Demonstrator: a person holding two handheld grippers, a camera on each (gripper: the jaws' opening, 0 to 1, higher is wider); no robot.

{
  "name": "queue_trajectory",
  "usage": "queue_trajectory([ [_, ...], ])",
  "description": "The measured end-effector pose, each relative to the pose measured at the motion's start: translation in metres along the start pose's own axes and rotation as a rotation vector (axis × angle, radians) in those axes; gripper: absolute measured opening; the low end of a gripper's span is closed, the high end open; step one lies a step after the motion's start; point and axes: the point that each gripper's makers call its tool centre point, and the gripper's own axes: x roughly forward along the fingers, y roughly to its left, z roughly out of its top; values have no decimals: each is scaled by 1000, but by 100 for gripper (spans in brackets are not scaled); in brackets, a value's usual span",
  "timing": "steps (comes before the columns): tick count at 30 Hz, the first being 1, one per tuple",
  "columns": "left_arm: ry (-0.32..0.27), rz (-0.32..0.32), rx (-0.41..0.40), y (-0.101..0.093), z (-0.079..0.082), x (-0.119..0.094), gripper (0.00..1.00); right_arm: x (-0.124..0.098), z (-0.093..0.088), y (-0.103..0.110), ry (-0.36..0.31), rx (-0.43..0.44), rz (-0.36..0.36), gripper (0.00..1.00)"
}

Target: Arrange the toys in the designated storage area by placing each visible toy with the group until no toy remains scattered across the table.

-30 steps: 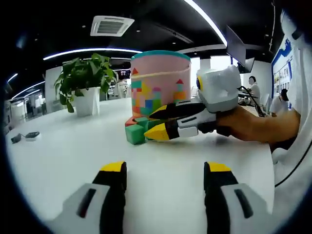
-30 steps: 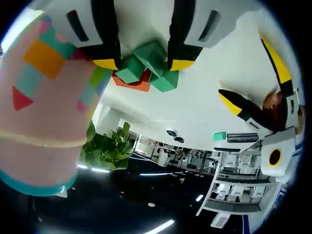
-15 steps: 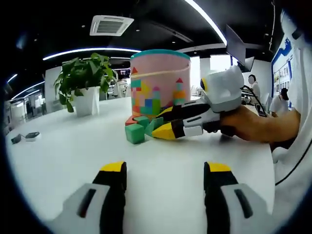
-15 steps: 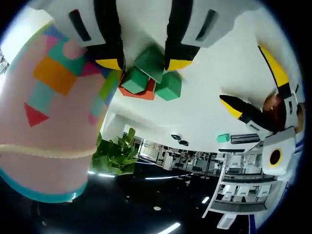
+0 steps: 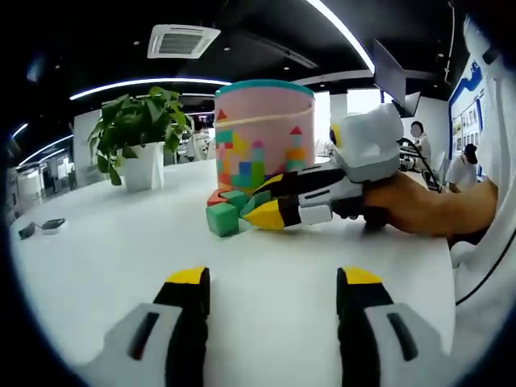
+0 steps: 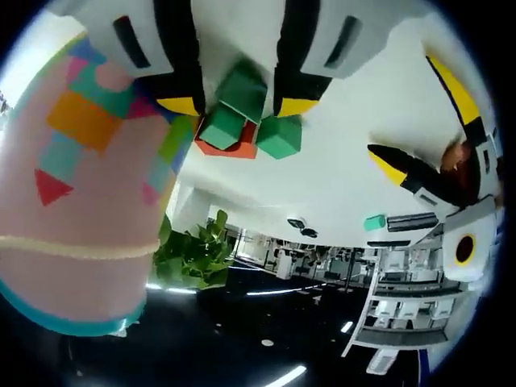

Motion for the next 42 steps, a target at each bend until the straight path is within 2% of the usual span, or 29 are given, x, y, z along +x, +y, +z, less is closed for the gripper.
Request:
queue_trajectory([
  [13,0,2,2,1,0,-1,65,-6,-11,-4,39,54,-16,28],
  [17,2,1,4,0,-1,0,65,-2,-6,0,23,64,-18,31],
  [19,3,1,3,0,-1,0,65,-1,-8,-1,36,70,-20,30],
  [26,8,3,7,1,-1,0,64,-7,-14,-7,46,111,-13,24],
  [30,9,4,8,1,-2,0,64,-9,-14,-5,30,158,47,23],
  [37,12,7,8,2,-2,0,64,-23,-18,-3,10,116,145,22],
  [38,13,7,9,2,-3,0,64,-27,-19,0,12,123,183,22],
  [40,14,8,10,2,-3,0,64,-32,-21,-5,16,140,193,22],
  [42,15,9,10,2,-3,0,64,-40,-22,-6,16,199,221,22],
])
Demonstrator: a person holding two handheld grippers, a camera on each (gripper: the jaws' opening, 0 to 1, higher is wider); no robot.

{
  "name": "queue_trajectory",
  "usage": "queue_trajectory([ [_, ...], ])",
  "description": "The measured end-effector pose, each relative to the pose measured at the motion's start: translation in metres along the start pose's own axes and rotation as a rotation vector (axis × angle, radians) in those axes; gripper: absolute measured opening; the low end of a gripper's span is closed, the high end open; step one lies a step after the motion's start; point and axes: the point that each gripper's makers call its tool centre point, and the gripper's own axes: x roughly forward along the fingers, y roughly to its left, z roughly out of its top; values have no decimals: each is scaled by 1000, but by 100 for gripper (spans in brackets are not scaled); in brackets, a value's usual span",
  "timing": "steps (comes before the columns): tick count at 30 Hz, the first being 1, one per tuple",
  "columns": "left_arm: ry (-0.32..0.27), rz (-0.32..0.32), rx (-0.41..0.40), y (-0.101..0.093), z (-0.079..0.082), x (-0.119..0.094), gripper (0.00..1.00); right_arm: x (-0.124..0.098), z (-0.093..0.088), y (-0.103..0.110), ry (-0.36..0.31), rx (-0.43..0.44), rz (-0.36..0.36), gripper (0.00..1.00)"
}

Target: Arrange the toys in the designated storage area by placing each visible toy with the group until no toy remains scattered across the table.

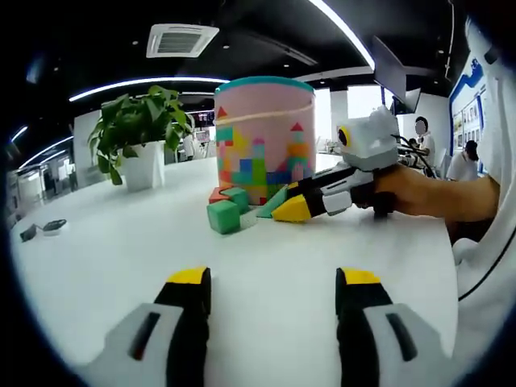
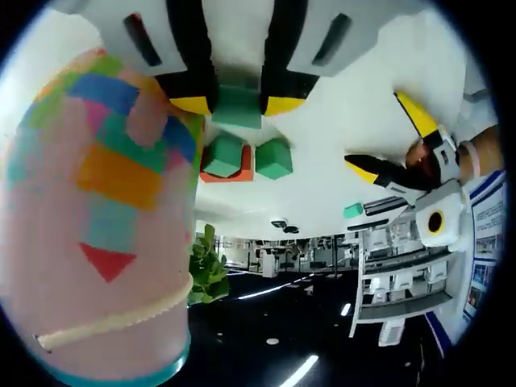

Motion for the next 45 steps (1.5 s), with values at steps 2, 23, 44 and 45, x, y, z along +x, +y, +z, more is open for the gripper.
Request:
queue_trajectory([
  [2,-1,2,0,0,0,0,64,-6,3,-1,-22,80,22,22],
  [23,9,3,5,0,-2,0,64,-83,80,7,-167,149,143,21],
  [44,9,7,11,2,-2,0,63,-117,193,-70,-221,-41,107,21],
  [45,10,7,12,2,-2,0,63,-115,194,-74,-216,-39,104,21],
])
